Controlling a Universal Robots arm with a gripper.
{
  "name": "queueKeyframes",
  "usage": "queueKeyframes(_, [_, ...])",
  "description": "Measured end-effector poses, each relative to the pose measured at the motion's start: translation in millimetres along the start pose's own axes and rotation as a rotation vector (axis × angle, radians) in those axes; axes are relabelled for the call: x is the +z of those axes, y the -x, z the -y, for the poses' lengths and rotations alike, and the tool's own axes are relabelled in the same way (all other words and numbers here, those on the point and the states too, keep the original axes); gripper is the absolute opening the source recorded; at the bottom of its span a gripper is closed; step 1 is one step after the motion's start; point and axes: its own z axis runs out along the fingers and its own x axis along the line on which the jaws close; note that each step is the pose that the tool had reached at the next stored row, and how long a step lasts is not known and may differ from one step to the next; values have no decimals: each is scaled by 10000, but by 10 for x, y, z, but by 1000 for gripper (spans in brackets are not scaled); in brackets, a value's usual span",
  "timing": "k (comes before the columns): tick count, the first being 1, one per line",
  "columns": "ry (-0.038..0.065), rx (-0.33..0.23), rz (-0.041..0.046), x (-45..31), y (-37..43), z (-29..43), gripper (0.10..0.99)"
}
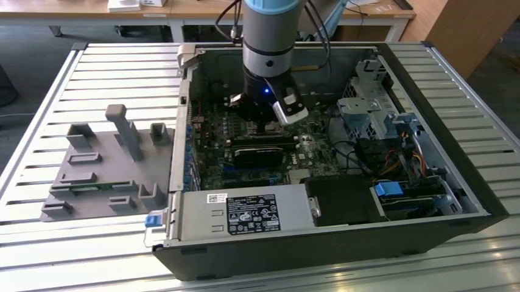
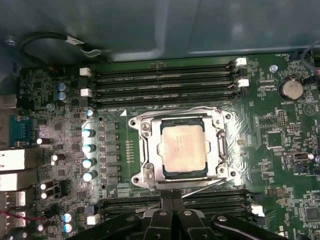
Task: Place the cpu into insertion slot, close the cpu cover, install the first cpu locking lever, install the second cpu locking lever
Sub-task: 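Install the second cpu locking lever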
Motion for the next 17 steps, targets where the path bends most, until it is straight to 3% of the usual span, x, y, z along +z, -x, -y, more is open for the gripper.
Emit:
queueKeyframes(3, [114, -1, -10, -2, -51, 20, 106])
queueKeyframes(6, [165, 1, -13, 12, -87, 27, 106])
queueKeyframes(9, [198, 0, -19, 40, -98, 36, 106])
queueKeyframes(13, [377, -12, -35, 43, -100, 80, 106])
queueKeyframes(17, [422, -12, -38, 41, -99, 103, 106])
